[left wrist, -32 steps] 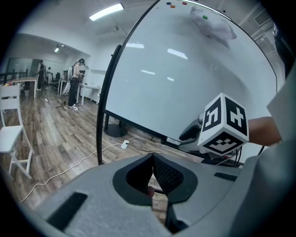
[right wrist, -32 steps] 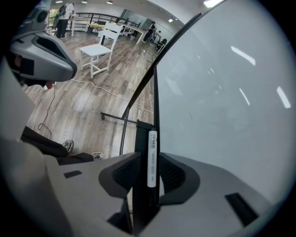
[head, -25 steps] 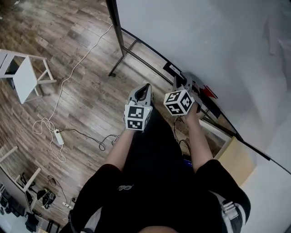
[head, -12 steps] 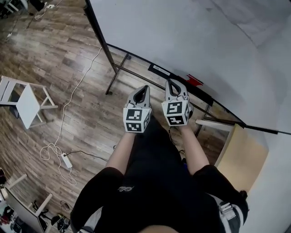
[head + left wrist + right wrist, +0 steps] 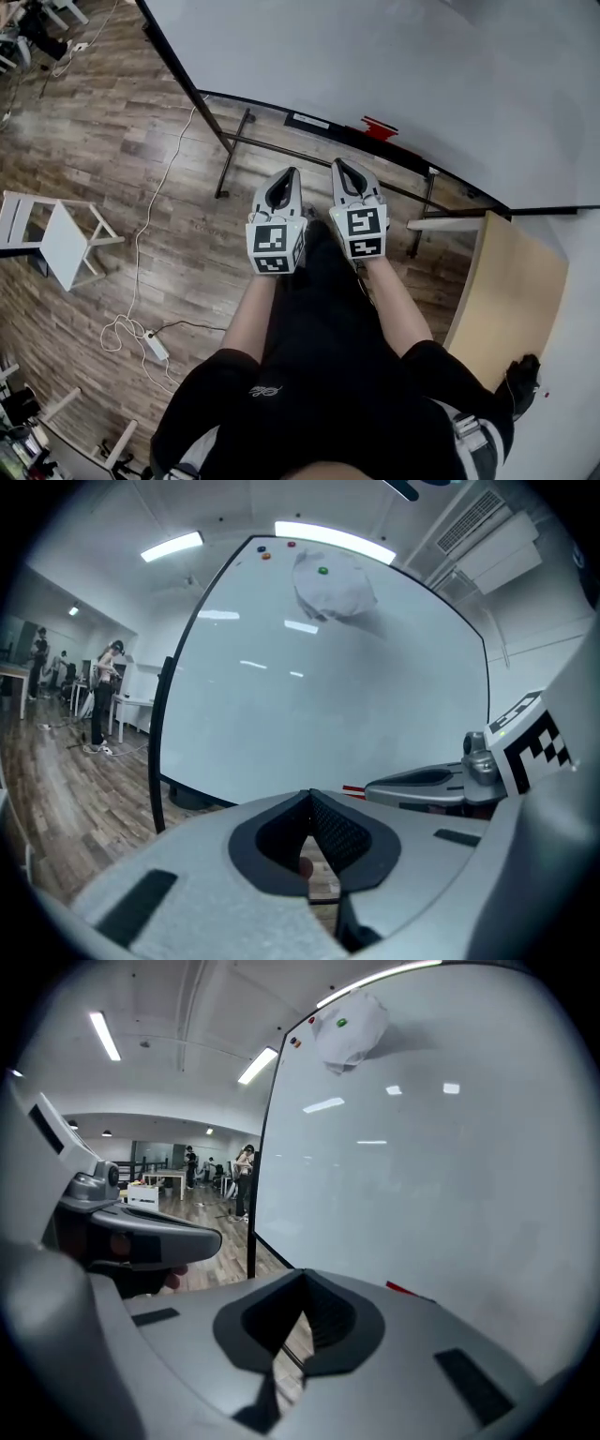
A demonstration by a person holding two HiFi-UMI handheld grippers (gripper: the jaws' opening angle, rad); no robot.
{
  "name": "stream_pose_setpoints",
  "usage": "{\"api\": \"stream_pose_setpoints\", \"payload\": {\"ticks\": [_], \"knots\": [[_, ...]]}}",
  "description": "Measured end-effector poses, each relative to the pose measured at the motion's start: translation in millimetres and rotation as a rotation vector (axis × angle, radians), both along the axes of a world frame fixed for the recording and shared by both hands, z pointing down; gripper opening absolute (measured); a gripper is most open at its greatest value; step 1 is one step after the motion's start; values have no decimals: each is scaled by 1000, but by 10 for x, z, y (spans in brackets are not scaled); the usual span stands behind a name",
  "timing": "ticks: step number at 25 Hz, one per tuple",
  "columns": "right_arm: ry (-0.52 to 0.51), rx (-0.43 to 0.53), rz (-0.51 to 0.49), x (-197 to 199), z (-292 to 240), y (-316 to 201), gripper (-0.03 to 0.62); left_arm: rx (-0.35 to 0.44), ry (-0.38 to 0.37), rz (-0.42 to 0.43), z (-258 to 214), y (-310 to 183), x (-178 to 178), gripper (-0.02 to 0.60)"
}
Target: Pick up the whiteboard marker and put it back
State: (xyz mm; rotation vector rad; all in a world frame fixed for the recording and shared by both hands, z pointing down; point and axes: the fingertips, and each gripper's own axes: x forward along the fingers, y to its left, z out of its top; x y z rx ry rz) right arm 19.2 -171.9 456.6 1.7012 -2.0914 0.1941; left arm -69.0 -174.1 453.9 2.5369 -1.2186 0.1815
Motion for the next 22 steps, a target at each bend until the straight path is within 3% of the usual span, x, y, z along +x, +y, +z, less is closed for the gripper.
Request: {"api": "stream_pose_setpoints", "payload": {"ticks": [6,15,22], "knots": [[-49,45,41,188,-205,487,0,-14,7,18,-117,347,152,5],[-109,133,42,732,-664,1081,0,48,-5,31,-543,891,792,5],[-107,266,39,1129,-1049,1631,0,131,-3,3,-892,1434,1126,5]]}}
